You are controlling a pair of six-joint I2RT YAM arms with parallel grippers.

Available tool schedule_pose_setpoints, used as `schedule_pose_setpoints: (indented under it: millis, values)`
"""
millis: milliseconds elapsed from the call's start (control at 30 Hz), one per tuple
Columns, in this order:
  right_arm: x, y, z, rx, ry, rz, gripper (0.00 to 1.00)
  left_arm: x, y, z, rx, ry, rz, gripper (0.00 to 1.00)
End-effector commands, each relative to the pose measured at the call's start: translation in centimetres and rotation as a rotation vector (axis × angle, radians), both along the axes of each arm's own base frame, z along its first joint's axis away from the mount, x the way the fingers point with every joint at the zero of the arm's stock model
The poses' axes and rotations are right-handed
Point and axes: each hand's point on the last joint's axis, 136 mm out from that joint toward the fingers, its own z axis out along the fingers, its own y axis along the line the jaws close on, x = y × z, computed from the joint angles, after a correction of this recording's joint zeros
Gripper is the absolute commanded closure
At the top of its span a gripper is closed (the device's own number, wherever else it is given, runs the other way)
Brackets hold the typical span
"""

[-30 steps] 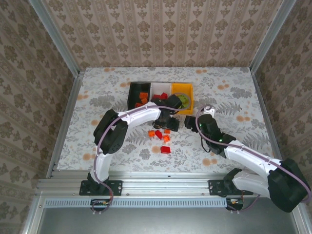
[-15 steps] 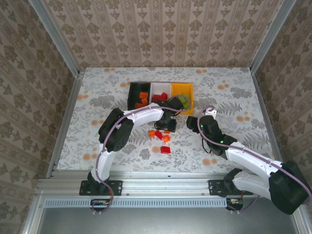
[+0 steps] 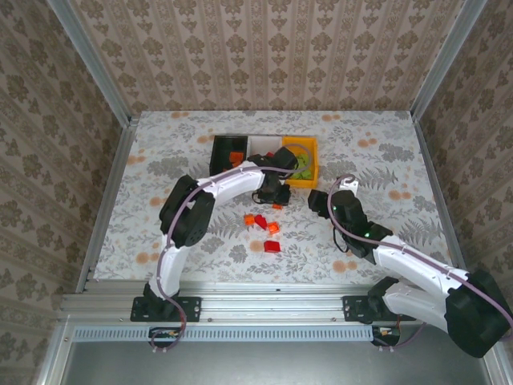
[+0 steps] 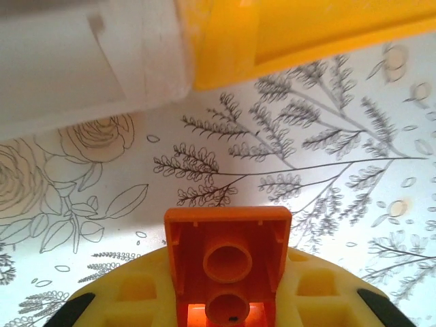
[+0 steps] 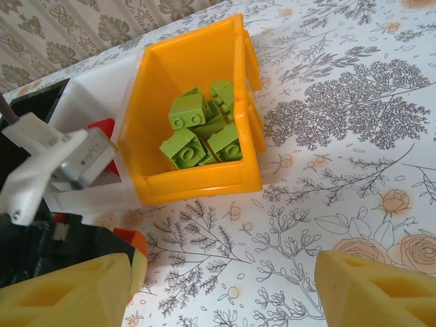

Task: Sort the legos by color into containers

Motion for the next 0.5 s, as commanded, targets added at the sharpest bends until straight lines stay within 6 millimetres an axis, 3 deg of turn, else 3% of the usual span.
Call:
schedule_pose_setpoints:
  millis: [0,200,300,467]
  values:
    - [0.0,-0.5,0.5,-0.005,-0.027,-0.012,0.28,1.5,0.8,6.4,-0.049,-0.134,-0.018,0.84]
    - [0.0,-0.1,0.4,0.009,-0.02,0.003,0.28,6.7,8.2,9.9,-0.04,-0.214,0.126,0.83]
    - [0.0,0.1,0.3,0.018,-0.017,0.009,0.28,9.4,11.6,9.0,-0.035,-0.169,0.206,0.82]
    - [0.1,0.2,0.1,0.015,-0.009,0.011,0.28,12.9,13.5,7.3,-0.01,-0.142,0.241,0.83]
